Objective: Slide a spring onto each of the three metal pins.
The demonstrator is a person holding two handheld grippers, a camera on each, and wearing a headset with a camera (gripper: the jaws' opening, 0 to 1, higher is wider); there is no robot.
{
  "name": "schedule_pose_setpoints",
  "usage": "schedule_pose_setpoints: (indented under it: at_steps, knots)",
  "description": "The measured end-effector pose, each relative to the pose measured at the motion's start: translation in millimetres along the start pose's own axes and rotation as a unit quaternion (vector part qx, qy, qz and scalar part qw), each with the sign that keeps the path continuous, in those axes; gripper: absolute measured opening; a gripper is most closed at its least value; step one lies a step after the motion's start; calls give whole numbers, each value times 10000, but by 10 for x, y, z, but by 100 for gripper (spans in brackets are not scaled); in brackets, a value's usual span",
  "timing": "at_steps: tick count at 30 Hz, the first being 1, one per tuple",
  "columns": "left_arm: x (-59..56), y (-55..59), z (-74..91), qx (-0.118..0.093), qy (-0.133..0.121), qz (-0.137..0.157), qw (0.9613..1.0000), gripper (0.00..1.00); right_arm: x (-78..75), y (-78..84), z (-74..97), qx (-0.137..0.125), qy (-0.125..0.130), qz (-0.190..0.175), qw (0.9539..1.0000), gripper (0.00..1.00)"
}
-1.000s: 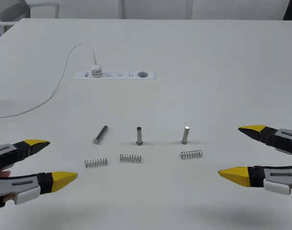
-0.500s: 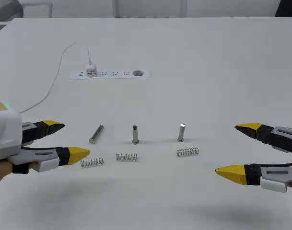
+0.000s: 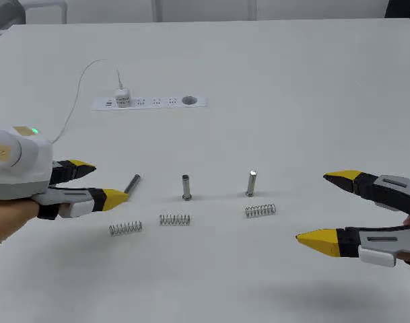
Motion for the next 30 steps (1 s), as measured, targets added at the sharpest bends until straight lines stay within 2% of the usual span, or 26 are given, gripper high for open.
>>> schedule_pose_setpoints:
  at_steps: [8,18,23,27,30]
  knots:
    - [43,-52,-173,252,42,-78,9996,51,12,27,2,51,18,-26,10000,73]
    - [149,-49,-344,587,-112,29,9982,44,25,71,-3,95,10,-86,9999,71]
    - [178,-75,-433,778,-151,11,9969,41,9,94,9,119,40,-102,9999,71]
    - [218,-85,-521,1063,-222,-42,9941,38,-2,119,12,149,61,-118,9998,70]
    - [245,-98,-573,1161,-246,13,9929,35,-7,126,13,145,71,-135,9998,69]
Point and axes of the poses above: the centre of the closed fingertips' face, and the gripper's own axes: z roughly backward along the fingers, x roughly to its left, y roughly out of its underside, the point moved 6 cm from there along z, roughly backward along the fingers, and after that the axes turned 11 degrees about y, right-handed, at the moved point
